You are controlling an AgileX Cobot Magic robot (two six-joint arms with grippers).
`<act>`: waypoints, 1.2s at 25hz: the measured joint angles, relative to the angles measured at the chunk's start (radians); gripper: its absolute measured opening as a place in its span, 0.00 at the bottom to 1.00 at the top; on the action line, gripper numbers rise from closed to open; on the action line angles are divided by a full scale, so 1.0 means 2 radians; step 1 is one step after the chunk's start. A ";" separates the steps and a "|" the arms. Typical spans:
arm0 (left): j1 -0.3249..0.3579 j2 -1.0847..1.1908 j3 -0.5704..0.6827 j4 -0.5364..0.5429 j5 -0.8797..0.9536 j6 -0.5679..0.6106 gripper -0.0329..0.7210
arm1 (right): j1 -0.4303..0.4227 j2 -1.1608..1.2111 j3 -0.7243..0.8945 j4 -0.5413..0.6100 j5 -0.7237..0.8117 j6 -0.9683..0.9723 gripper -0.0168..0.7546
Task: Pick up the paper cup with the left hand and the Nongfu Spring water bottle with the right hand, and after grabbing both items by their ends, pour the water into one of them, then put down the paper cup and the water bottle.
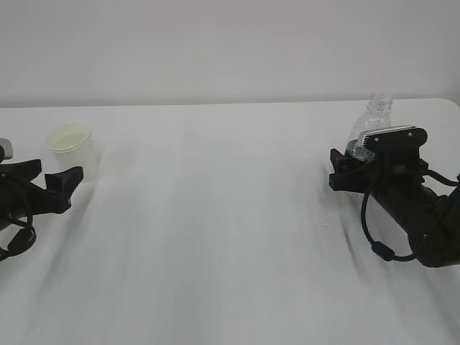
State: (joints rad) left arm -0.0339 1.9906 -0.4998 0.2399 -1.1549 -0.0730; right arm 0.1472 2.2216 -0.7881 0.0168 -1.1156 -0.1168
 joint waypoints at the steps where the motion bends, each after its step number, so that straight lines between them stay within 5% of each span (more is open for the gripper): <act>1: 0.000 0.000 0.000 0.000 0.000 0.000 0.82 | 0.000 0.000 0.000 0.000 0.000 0.000 0.85; 30: 0.000 0.000 0.000 0.001 0.000 -0.001 0.82 | 0.000 -0.029 0.065 0.002 -0.011 0.029 0.81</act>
State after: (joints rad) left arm -0.0339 1.9906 -0.4998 0.2415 -1.1549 -0.0747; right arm 0.1472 2.1635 -0.6573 0.0208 -1.1381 -0.0594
